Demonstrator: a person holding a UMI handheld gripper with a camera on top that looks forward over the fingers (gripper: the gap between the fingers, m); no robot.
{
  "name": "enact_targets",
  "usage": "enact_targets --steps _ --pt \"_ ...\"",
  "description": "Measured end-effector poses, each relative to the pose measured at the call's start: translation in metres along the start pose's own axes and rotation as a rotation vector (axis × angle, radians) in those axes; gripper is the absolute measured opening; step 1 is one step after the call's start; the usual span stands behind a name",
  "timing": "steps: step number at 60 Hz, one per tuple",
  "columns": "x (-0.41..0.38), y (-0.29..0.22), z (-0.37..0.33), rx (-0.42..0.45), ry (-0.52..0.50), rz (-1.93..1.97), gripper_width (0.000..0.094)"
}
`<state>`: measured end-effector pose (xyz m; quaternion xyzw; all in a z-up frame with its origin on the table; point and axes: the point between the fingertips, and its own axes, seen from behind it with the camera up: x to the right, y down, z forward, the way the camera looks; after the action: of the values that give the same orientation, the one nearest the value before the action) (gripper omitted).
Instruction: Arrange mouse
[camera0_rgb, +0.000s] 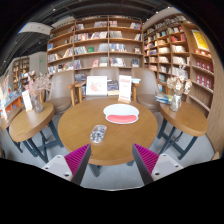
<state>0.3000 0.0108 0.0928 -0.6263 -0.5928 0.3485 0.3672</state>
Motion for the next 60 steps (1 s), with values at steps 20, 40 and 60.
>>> enact_targets --steps 20,40,60 --pt "-0.060 0.022 0.046 -0.046 -0.052 -0.030 0.0854" --pt "-0.070 0.036 0.126 -0.089 -0.018 -0.038 0.0853" --pt "-0.068 0.021 0.182 -0.106 -0.009 -0.008 0.0853"
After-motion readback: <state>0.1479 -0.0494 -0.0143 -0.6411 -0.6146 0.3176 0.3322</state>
